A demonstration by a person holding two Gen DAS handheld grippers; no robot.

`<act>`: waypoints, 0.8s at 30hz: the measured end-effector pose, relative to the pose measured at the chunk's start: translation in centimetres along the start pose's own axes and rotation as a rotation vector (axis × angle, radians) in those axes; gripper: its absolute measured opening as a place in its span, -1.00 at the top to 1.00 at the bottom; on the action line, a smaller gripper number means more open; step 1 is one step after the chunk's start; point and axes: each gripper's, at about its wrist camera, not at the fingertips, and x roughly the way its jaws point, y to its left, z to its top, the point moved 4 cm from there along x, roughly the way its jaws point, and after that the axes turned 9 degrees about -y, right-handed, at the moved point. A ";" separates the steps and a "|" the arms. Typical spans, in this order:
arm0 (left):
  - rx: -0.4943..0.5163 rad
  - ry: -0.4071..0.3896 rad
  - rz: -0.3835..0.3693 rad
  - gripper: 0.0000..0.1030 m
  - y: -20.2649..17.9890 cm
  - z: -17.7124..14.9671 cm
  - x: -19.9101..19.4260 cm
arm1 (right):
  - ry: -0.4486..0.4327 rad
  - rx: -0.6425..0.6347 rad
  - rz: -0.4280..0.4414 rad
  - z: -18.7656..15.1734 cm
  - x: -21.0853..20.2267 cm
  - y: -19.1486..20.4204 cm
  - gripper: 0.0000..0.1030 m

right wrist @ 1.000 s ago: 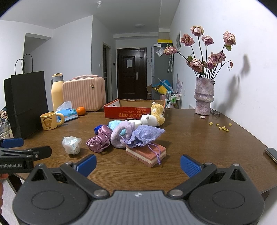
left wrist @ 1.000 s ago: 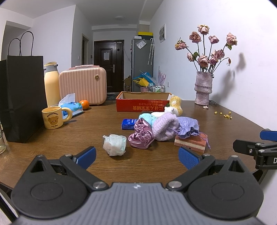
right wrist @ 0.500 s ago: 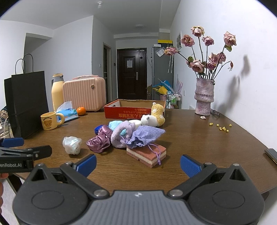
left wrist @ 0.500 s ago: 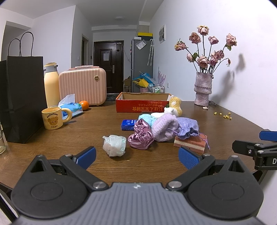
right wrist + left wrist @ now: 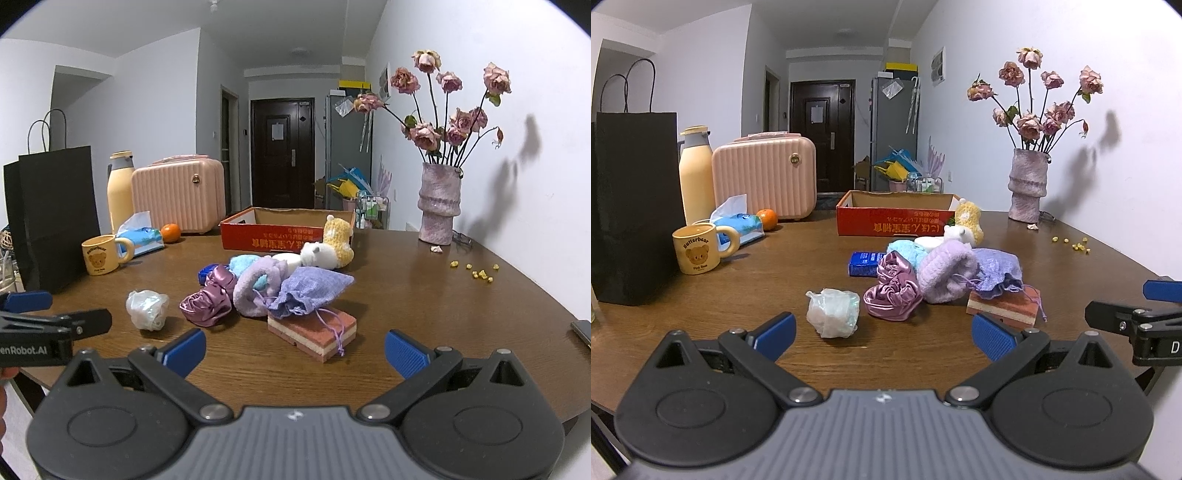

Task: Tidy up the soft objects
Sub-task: 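Close the left gripper on the plastic bag while the right approaches the pouch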

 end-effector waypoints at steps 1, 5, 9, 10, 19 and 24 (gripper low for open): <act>0.000 0.002 -0.001 -1.00 0.0 0.1 0.2 | 0.003 0.000 0.000 0.0 0.3 0.0 -1.00; 0.000 0.009 0.002 -1.00 0.2 0.1 1.2 | 0.016 0.002 0.000 -0.1 1.3 -0.2 -1.00; -0.001 0.022 0.006 -1.00 0.4 0.1 2.3 | 0.028 0.001 0.000 -0.1 2.4 -0.2 -1.00; -0.002 0.025 0.006 -1.00 0.5 0.1 2.5 | 0.032 0.001 0.001 -0.1 2.7 -0.2 -1.00; -0.003 0.050 0.011 -1.00 1.0 0.2 4.9 | 0.060 0.003 -0.001 0.0 5.2 -0.4 -1.00; -0.005 0.066 0.017 -1.00 1.4 0.3 6.2 | 0.072 0.003 0.003 0.1 6.6 -0.4 -1.00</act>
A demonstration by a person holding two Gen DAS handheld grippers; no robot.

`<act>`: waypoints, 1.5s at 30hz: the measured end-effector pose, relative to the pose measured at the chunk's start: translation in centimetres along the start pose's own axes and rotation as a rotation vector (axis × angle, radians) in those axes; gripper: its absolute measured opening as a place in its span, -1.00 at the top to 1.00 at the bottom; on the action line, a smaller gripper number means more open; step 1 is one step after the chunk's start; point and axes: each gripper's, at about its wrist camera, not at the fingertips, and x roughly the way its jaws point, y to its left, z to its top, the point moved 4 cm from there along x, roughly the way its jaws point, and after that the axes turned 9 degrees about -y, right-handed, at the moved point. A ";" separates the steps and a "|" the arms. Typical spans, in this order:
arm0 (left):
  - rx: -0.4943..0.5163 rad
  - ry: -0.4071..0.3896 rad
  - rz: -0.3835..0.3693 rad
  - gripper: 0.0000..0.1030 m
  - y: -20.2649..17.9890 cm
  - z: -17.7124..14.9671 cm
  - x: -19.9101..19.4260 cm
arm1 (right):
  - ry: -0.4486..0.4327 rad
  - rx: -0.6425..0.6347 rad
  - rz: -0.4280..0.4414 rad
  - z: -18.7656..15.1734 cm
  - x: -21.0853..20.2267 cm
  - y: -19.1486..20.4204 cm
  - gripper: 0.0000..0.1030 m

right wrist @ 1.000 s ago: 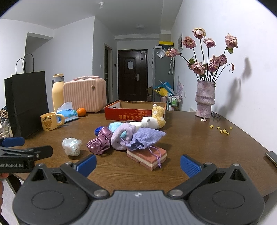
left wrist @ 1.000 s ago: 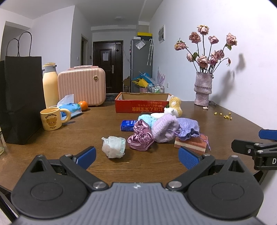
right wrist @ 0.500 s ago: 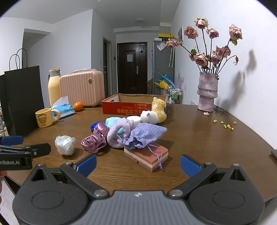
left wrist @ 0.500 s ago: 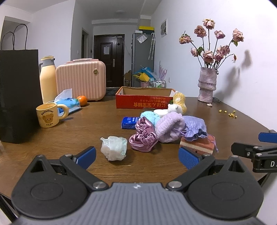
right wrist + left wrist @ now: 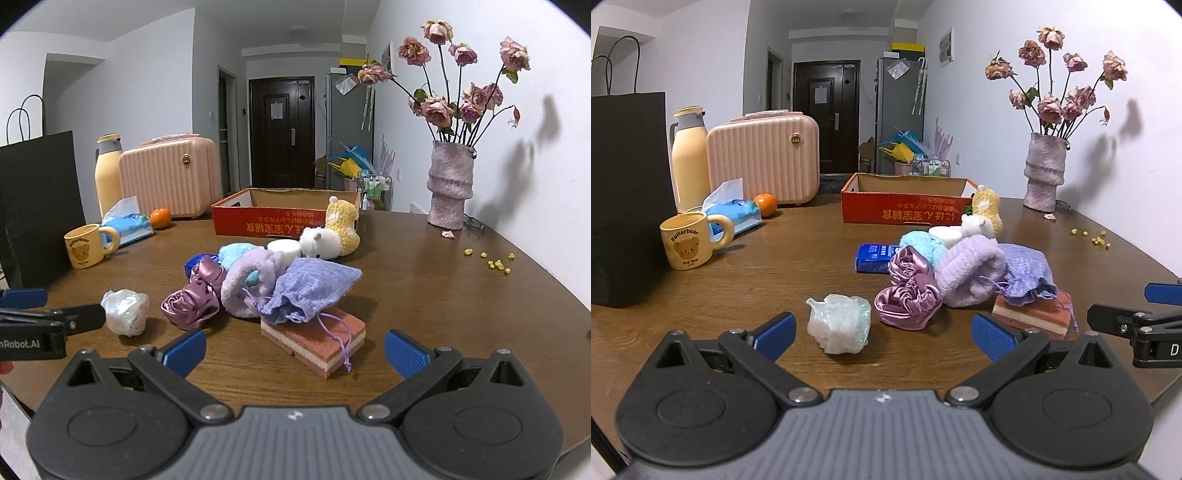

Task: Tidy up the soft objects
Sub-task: 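Close the left gripper on the plastic bag while the right approaches the pouch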

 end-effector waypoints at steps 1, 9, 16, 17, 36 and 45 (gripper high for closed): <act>0.000 0.003 0.001 -1.00 0.0 0.0 0.2 | 0.002 0.000 0.001 0.1 0.3 0.0 -1.00; -0.001 0.029 0.014 -1.00 0.4 0.1 2.0 | 0.024 0.001 0.007 0.3 2.3 -0.1 -1.00; -0.002 0.058 0.019 -1.00 0.7 0.1 4.0 | 0.048 0.006 0.008 0.3 4.3 -0.4 -1.00; -0.002 0.062 0.020 -1.00 0.8 0.1 4.3 | 0.051 0.007 0.008 0.4 4.7 -0.4 -1.00; -0.035 0.146 0.062 -1.00 3.0 -0.9 9.3 | 0.116 0.014 -0.007 0.2 9.8 -0.7 -1.00; -0.059 0.189 0.077 -0.92 4.7 -1.8 11.8 | 0.144 0.005 -0.026 0.1 12.2 -0.5 -1.00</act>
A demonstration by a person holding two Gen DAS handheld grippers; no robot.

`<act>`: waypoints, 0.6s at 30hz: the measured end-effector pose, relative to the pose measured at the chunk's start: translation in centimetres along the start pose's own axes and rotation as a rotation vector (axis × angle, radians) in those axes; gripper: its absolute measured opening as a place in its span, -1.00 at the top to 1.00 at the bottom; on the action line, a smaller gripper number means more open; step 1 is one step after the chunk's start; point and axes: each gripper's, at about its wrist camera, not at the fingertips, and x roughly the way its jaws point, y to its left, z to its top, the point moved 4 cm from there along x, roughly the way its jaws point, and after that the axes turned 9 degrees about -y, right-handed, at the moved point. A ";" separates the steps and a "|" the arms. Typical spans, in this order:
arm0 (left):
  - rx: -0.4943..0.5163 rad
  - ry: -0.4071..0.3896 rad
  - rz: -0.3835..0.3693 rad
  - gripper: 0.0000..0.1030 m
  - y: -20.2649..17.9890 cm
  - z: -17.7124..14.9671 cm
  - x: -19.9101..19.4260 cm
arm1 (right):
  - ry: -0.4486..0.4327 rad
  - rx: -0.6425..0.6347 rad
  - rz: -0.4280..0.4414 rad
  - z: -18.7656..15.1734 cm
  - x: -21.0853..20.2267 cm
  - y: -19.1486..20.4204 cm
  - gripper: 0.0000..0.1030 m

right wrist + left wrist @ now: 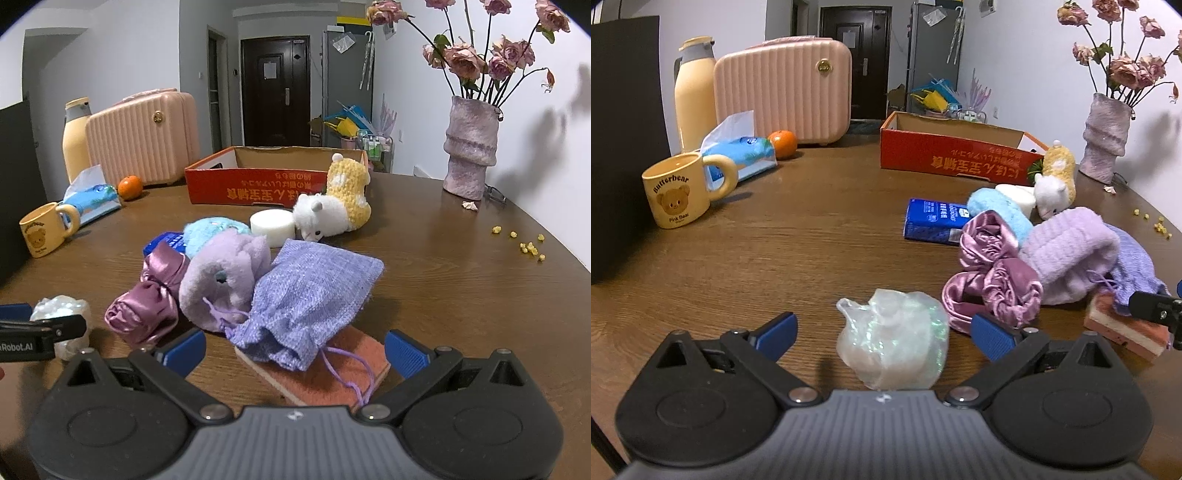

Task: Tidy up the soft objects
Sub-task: 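Close the left gripper on the plastic bag while the right approaches the pouch, then close the right gripper on the purple drawstring pouch and lift it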

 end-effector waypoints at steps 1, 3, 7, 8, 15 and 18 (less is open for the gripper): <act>-0.002 0.002 -0.004 -0.85 0.2 0.0 0.2 | 0.003 -0.002 -0.003 0.1 0.2 0.0 -1.00; -0.015 0.010 -0.014 -0.71 0.4 0.0 0.8 | 0.009 -0.005 -0.012 0.1 0.7 0.0 -1.00; -0.033 0.033 -0.051 -0.11 0.6 -0.3 1.9 | 0.019 -0.008 -0.030 0.3 1.6 -0.1 -1.00; -0.038 0.040 -0.060 -0.03 0.6 -0.4 2.2 | 0.021 -0.012 -0.035 0.3 1.8 -0.2 -1.00; -0.057 0.030 -0.089 0.09 0.8 -0.3 2.3 | 0.030 -0.027 -0.058 0.6 2.9 -0.3 -0.99; -0.060 0.029 -0.094 0.09 0.8 -0.3 2.3 | 0.027 -0.032 -0.058 0.7 3.3 -0.2 -0.96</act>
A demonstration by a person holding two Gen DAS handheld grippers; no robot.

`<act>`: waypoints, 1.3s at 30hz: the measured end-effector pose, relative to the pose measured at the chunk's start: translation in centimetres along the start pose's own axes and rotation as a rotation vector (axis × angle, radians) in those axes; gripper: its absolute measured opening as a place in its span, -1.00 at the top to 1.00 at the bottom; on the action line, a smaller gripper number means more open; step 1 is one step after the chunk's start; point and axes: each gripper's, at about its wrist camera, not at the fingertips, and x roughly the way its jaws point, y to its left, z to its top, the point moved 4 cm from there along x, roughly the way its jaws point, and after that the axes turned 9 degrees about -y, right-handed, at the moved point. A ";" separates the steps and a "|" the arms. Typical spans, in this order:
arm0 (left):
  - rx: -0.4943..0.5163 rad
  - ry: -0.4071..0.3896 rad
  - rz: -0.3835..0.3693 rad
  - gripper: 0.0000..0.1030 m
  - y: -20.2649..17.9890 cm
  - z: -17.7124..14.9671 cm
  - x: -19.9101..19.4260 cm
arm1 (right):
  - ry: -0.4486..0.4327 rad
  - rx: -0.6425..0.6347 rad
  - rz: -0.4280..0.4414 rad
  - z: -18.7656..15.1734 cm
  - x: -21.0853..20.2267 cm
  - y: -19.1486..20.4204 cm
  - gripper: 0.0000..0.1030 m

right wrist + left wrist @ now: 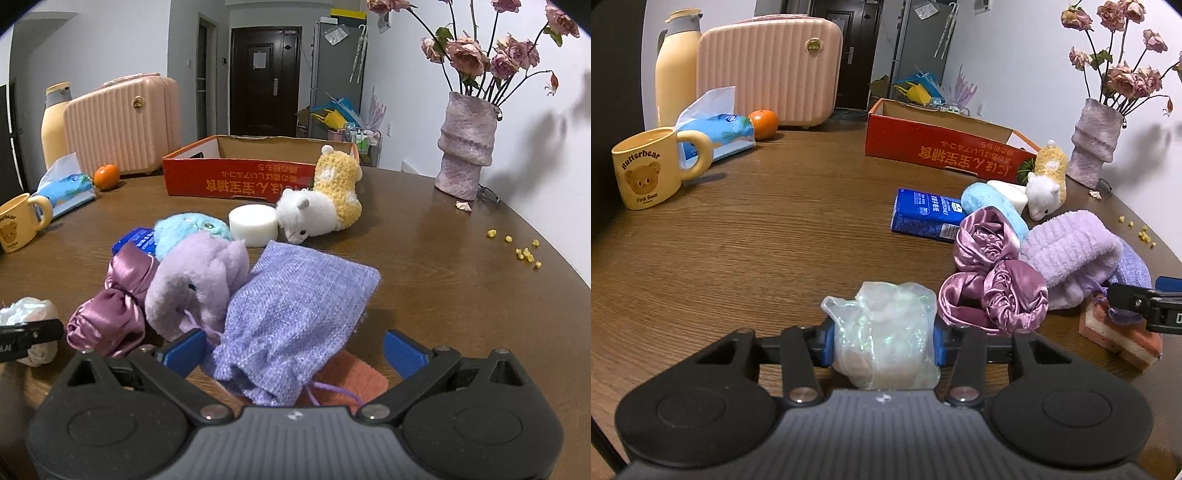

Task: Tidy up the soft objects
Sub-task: 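Close the right gripper on the purple drawstring pouch and lift it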

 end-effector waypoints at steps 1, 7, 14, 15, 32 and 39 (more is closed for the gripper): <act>0.000 0.000 0.000 0.09 0.0 0.0 0.0 | -0.001 -0.005 -0.002 0.0 0.1 0.0 -0.91; 0.000 0.001 0.000 0.09 0.0 0.0 0.0 | 0.008 -0.010 0.012 0.0 0.7 0.0 -0.52; 0.001 0.000 0.000 0.09 0.0 0.0 0.0 | -0.002 -0.002 0.029 -0.1 1.0 -0.2 -0.33; 0.001 -0.001 0.000 0.09 0.0 0.0 0.0 | -0.003 0.000 0.030 -0.1 1.0 -0.2 -0.30; 0.015 -0.019 0.017 0.09 -0.3 0.3 -0.4 | -0.035 0.046 0.064 -0.3 0.3 -1.1 0.29; 0.028 -0.042 0.025 0.09 -0.8 0.8 -1.2 | -0.057 0.071 0.066 -0.4 -0.6 -1.9 0.35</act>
